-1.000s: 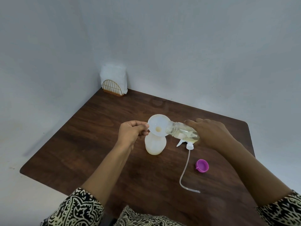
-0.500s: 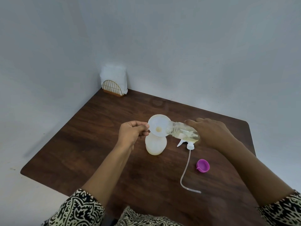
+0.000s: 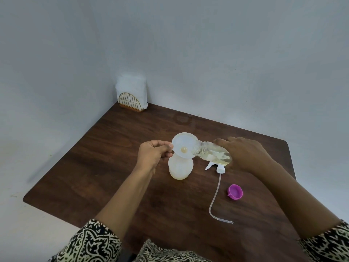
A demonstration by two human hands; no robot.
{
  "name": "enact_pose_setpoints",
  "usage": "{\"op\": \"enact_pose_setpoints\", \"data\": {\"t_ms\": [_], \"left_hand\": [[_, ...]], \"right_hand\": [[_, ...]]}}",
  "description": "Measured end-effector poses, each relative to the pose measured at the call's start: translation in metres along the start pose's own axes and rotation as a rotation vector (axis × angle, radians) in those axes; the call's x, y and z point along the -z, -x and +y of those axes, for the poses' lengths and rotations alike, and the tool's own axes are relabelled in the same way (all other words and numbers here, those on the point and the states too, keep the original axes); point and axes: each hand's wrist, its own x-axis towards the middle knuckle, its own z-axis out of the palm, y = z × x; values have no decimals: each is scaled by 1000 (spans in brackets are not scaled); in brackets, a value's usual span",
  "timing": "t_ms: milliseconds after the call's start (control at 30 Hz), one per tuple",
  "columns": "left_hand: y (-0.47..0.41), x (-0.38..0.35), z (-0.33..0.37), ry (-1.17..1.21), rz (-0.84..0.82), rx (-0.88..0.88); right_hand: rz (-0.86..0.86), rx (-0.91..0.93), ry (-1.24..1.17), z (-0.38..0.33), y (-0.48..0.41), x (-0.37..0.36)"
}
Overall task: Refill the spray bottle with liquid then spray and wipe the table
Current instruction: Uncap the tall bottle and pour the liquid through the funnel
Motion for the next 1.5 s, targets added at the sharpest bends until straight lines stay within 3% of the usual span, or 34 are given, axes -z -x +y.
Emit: {"op": "enact_pose_setpoints", "data": {"t_ms": [1500], "left_hand": [[1, -1, 1, -7, 11, 8]], "right_hand": [[18, 26, -15, 1, 3, 2]]}}
